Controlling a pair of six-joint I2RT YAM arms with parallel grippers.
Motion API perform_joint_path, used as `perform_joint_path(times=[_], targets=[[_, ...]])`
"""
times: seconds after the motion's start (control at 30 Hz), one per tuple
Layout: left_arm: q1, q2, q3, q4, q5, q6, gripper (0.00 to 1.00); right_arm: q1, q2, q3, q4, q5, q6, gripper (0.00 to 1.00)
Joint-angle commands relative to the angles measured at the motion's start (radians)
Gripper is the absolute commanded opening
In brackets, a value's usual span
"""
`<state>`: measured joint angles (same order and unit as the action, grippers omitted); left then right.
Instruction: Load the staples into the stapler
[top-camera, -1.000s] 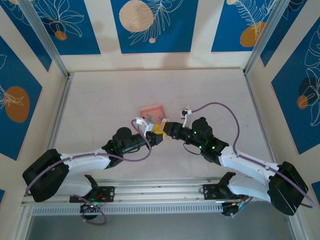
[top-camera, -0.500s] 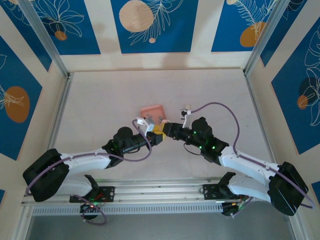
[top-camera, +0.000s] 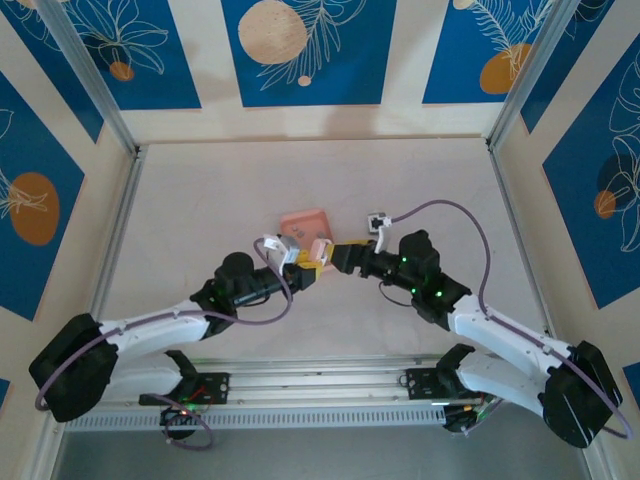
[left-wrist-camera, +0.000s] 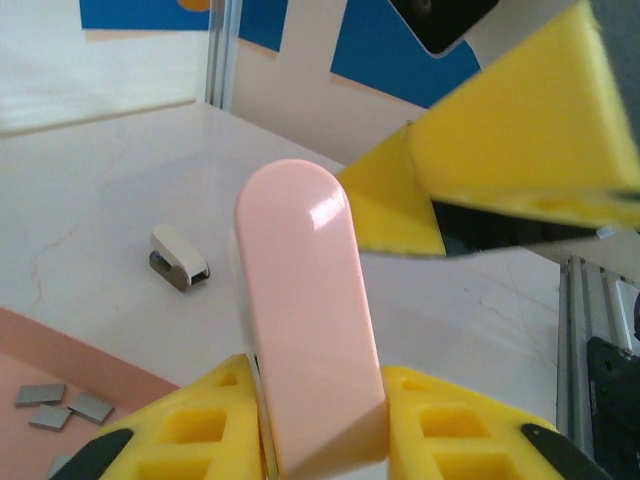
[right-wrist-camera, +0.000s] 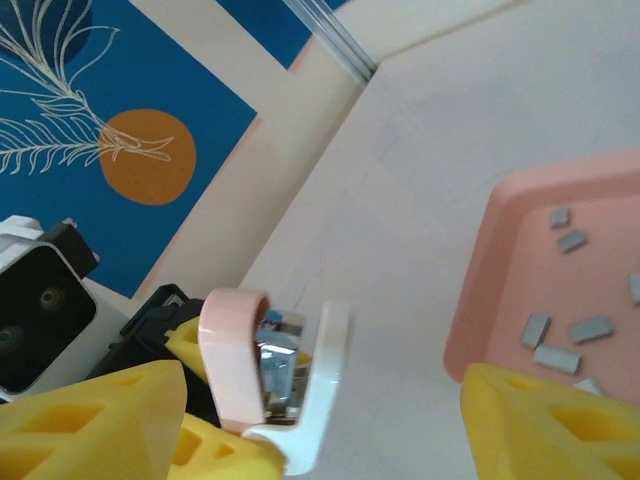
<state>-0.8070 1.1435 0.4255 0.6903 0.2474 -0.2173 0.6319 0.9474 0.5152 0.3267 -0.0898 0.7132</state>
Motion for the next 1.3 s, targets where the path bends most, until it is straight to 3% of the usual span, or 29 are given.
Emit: perform_joint_path(times=[0.0,0.17,0.3,0.47,0.57,0.8,1.27], targets=[[0.017,-0.051,-0.025,0.01,0.118,0.125,0.01,-0.107,-0.054,0.024,-0.026,-0.214,-0.175,0.73],[0.019,-0.118,-0.02,-0.079,0.214,0.303,0.0,-0.214,-0.111,0.09,-0.268,-0.413,-0.569,0.73],[0.018,-0.158,-0.003,-0.172,0.271,0.427,0.0,-0.218,-0.127,0.16,-0.496,-0.464,-0.895,0.73],[0.018,-0.163,0.022,-0.247,0.322,0.495,0.01,-0.208,-0.119,0.168,-0.607,-0.579,-1.239,0.7],[0.017,-0.154,0.032,-0.255,0.348,0.504,0.02,-0.164,-0.111,0.171,-0.639,-0.569,-1.363,0.67],[0.018,-0.134,0.04,-0.247,0.404,0.515,0.02,-0.056,0.003,0.244,-0.745,-0.473,-1.515,0.64],[0.018,-0.112,0.038,-0.213,0.451,0.506,0.01,-0.054,0.096,0.273,-0.716,-0.628,-1.565,0.53]])
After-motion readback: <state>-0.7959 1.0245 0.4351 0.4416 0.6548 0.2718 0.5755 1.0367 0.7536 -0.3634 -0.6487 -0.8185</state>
